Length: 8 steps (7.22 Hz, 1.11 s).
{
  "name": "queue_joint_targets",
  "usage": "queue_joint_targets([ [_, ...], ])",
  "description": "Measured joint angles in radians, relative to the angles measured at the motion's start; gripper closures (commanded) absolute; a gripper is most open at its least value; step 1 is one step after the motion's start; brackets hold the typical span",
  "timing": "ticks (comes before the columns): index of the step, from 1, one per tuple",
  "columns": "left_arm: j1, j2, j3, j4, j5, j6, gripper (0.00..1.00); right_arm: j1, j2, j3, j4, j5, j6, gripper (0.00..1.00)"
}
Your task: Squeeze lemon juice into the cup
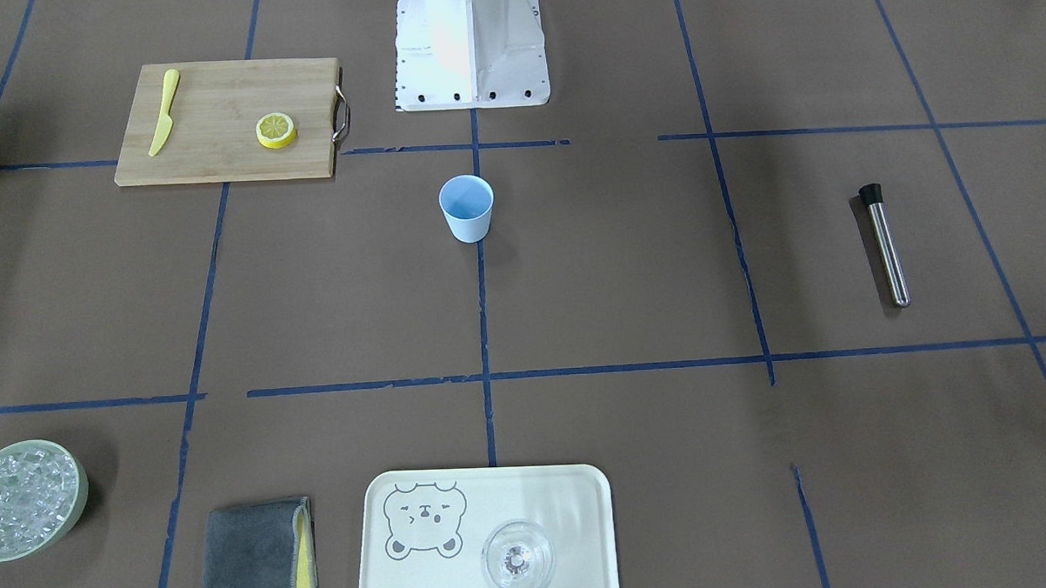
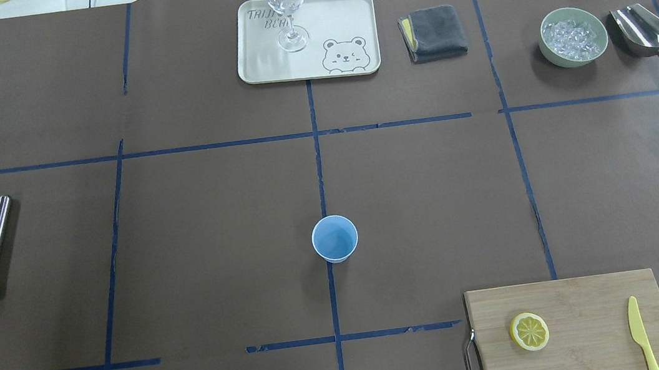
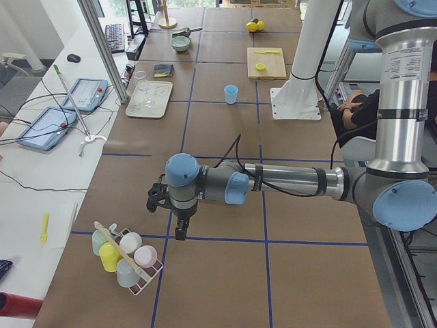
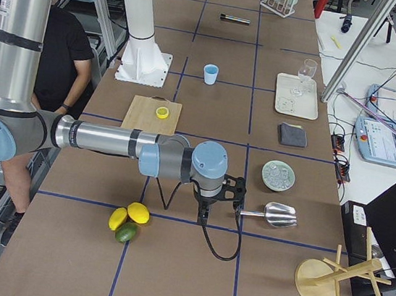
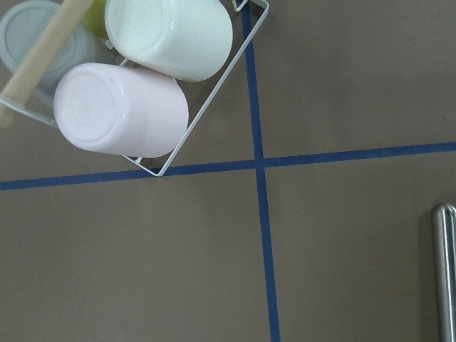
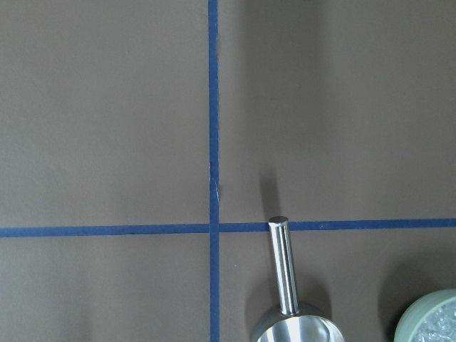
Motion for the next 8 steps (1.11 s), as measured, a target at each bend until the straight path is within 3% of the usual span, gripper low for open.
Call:
queue_joint_targets([
  [5, 0.009, -0.010, -0.008, -0.044, -0.001, 0.000, 0.00, 0.000, 0.011, 0.005, 0.002, 0.000, 0.015, 0.00],
  [8, 0.153, -0.035, -0.084, -0.081, -0.026, -0.198, 0.00, 0.000, 0.057, 0.000, -0.003, 0.001, 0.044, 0.00],
])
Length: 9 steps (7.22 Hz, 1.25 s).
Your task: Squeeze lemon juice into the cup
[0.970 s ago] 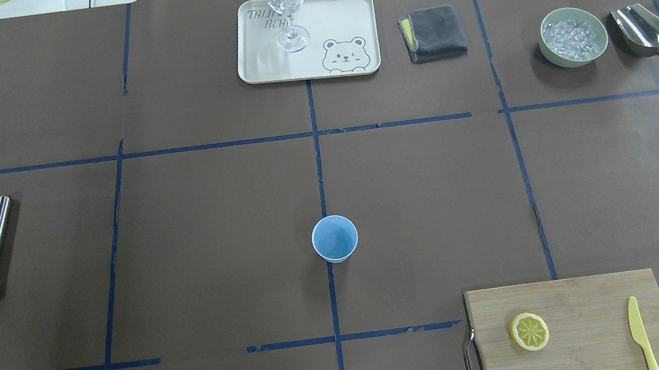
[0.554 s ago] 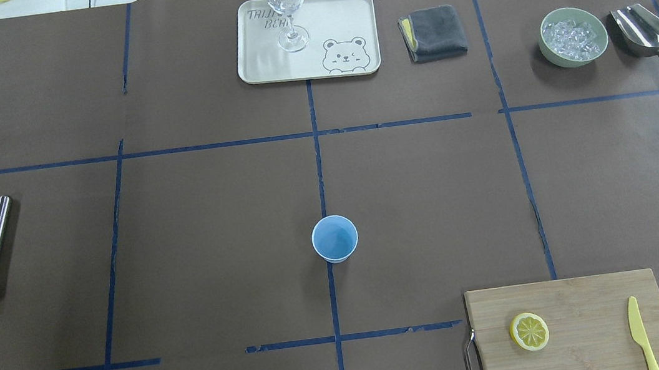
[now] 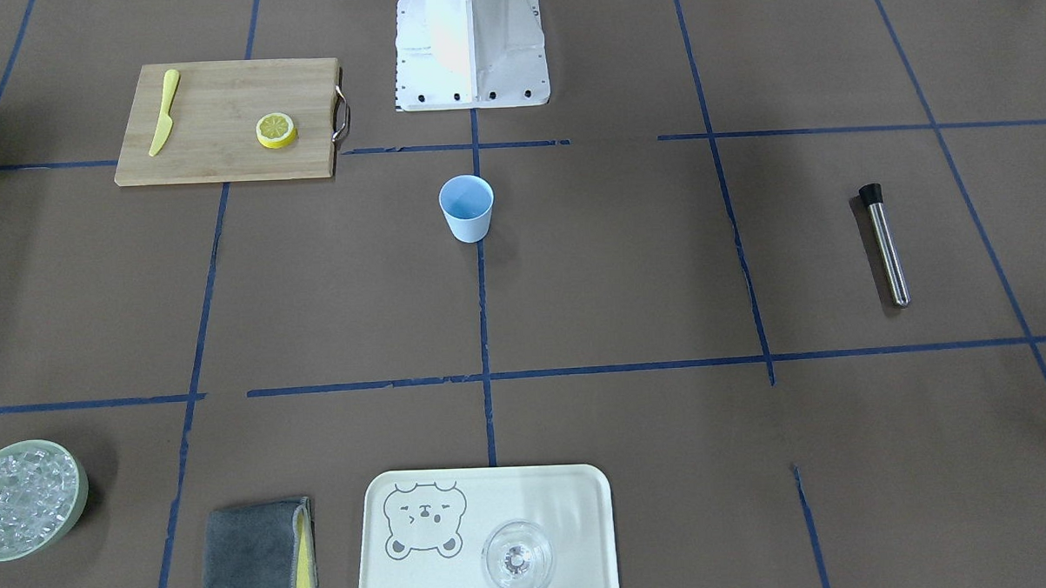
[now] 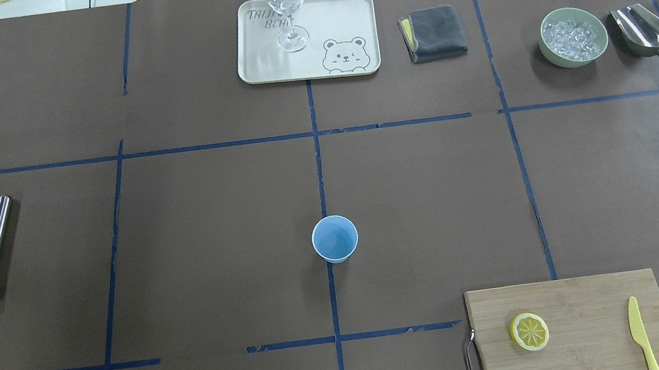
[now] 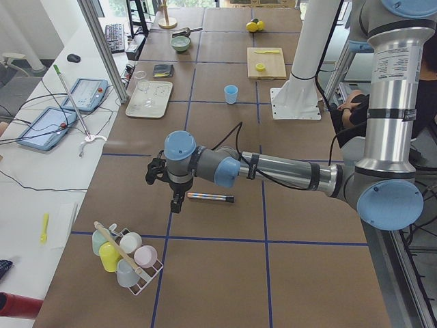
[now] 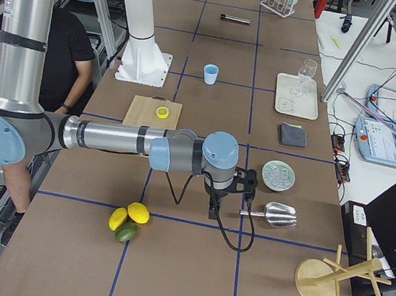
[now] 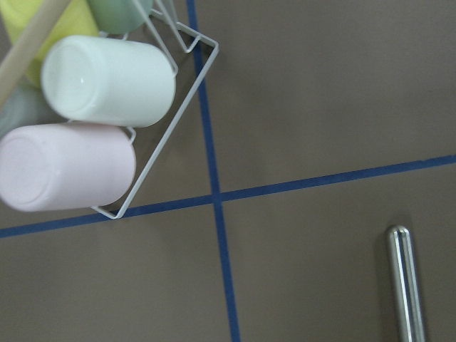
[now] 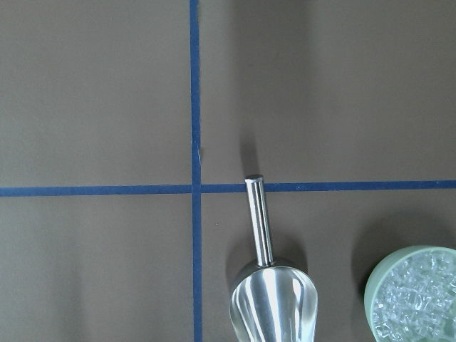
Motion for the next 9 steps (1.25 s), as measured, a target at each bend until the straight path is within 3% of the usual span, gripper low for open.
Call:
queue_joint_targets([
  [2, 0.104, -0.009, -0.041, -0.056, -0.004, -0.184, 0.00, -0.003, -0.004, -0.004, 0.005, 0.002, 0.017, 0.00],
  [4, 0.144, -0.037, -0.052, -0.080, -0.005, -0.266, 0.00, -0.086, -0.005, 0.078, 0.030, 0.005, 0.182, 0.00],
  [5, 0.151, -0.052, -0.050, -0.081, -0.004, -0.275, 0.00, -0.172, -0.006, 0.133, 0.077, -0.004, 0.350, 0.00],
  [7, 0.160, -0.073, -0.039, -0.084, -0.002, -0.279, 0.00, -0.365, -0.008, 0.185, 0.284, -0.065, 0.702, 0.00],
  [9, 0.162, -0.076, -0.032, -0.088, -0.002, -0.279, 0.00, -0.570, -0.010, 0.259, 0.393, -0.210, 0.950, 0.00],
])
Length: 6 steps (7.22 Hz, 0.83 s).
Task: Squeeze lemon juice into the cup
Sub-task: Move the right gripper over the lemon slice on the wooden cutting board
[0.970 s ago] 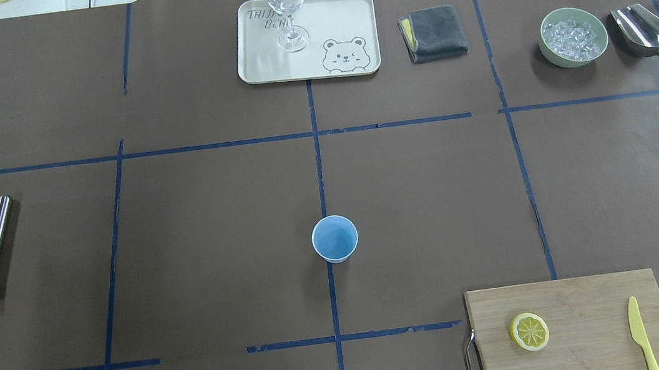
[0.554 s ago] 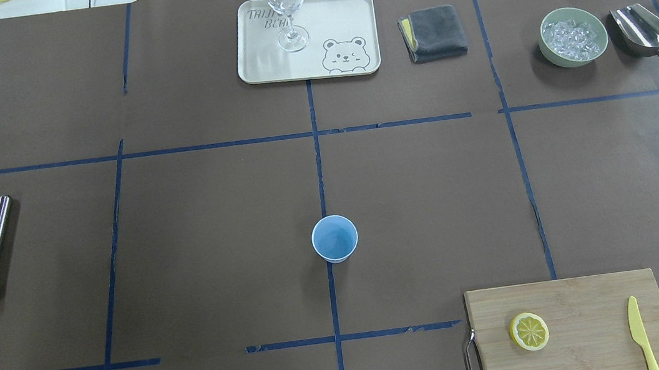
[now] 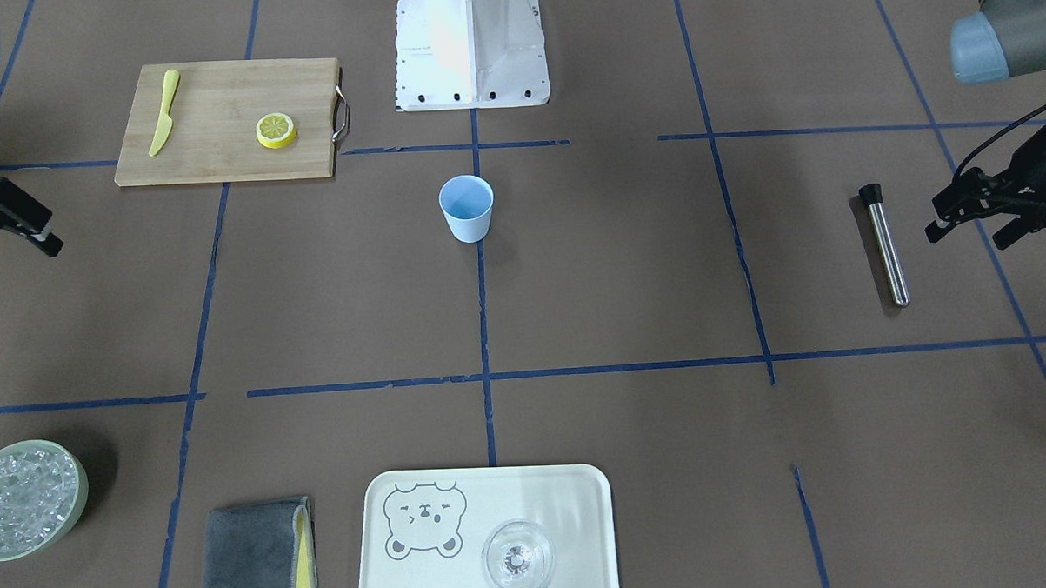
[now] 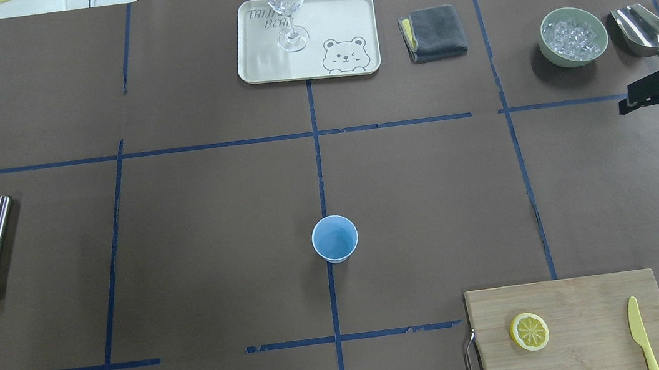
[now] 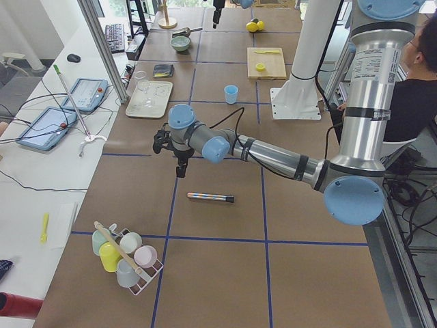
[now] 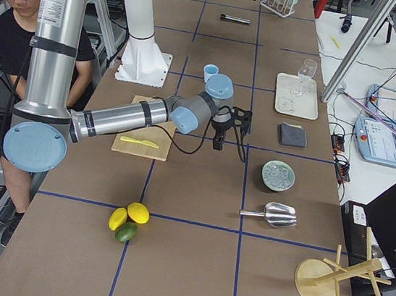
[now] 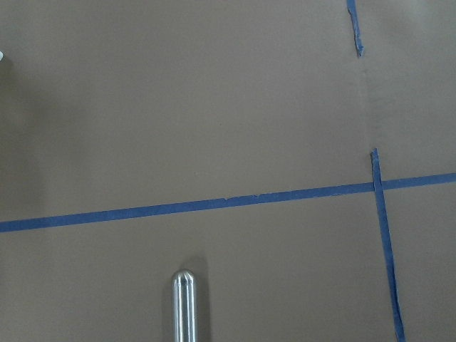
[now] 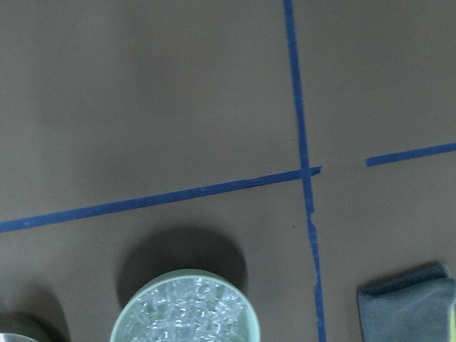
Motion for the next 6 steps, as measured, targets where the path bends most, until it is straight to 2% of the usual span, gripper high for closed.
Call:
queue_joint_targets([
  [2, 0.001, 0.000, 0.004, -0.002, 0.002, 0.005, 0.00, -0.175, -0.001, 0.092, 0.016, -0.098, 0.135, 0.00],
  [4, 0.000, 0.004, 0.004, -0.004, 0.004, 0.009, 0.00, -0.352, -0.007, 0.138, 0.015, -0.233, 0.214, 0.00],
  [6, -0.002, 0.010, -0.009, -0.005, 0.004, 0.010, 0.00, -0.576, -0.027, 0.173, 0.004, -0.445, 0.315, 0.00],
])
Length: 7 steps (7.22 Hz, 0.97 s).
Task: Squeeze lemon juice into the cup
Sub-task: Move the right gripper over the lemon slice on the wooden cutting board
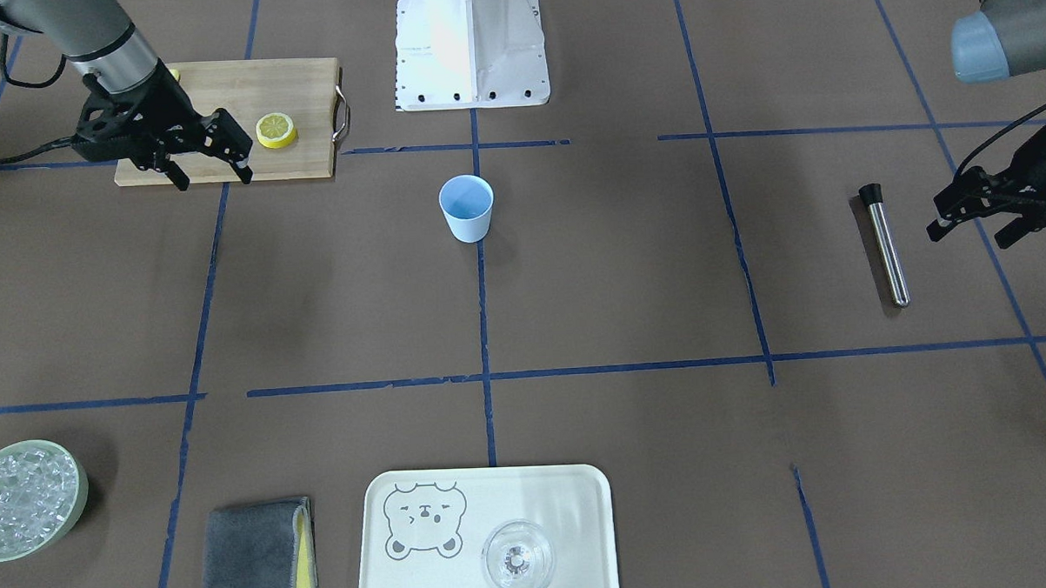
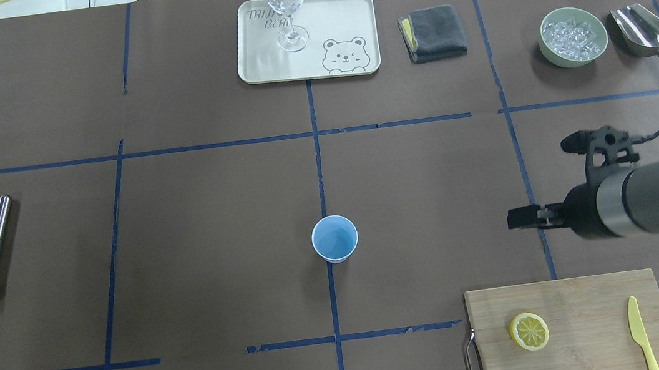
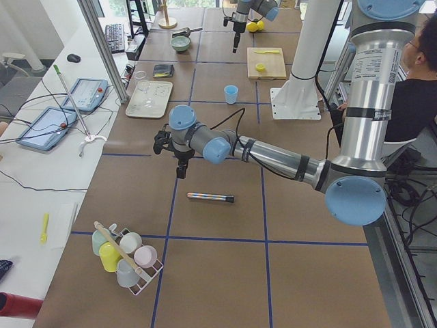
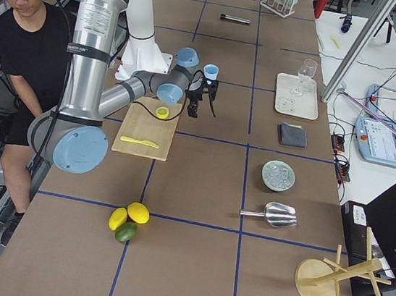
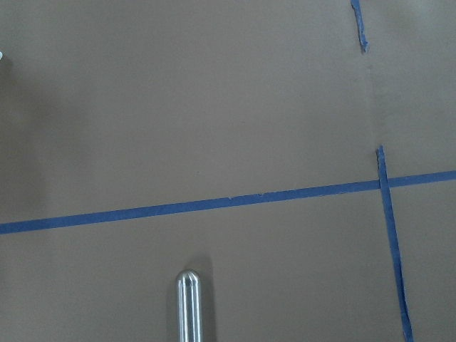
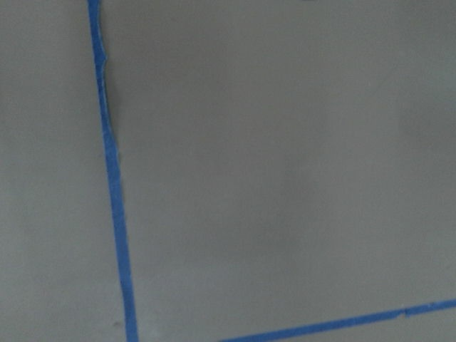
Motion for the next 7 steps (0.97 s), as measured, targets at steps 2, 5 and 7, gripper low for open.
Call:
queue_joint_targets([
  [2, -0.001, 0.001, -0.008, 0.000, -0.001, 0.000, 0.00, -0.176, 0.000, 0.032, -0.083, -0.167, 0.067, 0.00],
  [5, -0.001, 0.001, -0.009, -0.001, -0.001, 0.001, 0.00, -0.292, 0.002, 0.037, -0.135, -0.235, 0.104, 0.00],
  [7, -0.001, 0.000, -0.008, -0.001, -0.001, 0.002, 0.00, -0.327, 0.002, 0.023, -0.139, -0.244, 0.110, 0.00],
])
